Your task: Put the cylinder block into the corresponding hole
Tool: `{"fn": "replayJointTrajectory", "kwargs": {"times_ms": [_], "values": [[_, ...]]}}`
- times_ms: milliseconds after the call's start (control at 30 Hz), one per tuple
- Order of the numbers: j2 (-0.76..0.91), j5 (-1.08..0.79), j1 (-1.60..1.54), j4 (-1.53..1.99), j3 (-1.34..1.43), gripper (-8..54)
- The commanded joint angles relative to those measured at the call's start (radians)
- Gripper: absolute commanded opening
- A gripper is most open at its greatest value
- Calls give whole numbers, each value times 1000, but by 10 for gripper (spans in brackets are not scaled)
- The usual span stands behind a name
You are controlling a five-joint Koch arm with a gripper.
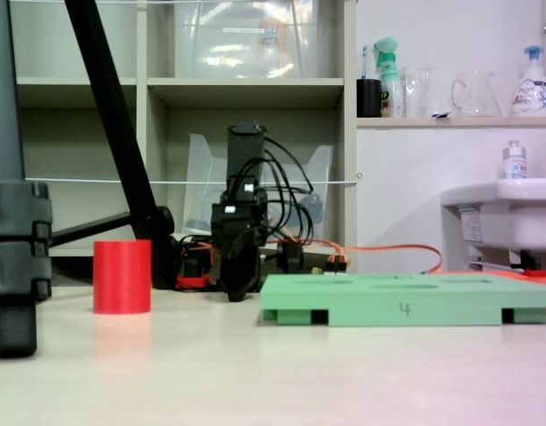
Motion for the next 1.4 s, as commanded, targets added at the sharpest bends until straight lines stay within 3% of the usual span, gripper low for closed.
{"fn": "replayJointTrajectory", "kwargs": {"times_ms": [0, 300, 367, 500, 600, 700, 867, 967, 1000, 1367], "values": [[72, 14, -18, 23, 67, 345], [72, 81, -12, -81, 69, 361], [74, 331, -9, -250, 67, 359], [72, 1051, -11, -609, 48, 341], [63, 1299, 21, -634, -9, 337], [-95, 1589, 124, -655, -115, 323], [-495, 1681, 156, -1088, -89, 330], [-1065, 1666, 161, -1792, -101, 447], [-1154, 1663, 161, -1836, -115, 462], [-1281, 1601, 279, -1825, -245, 479]]}}
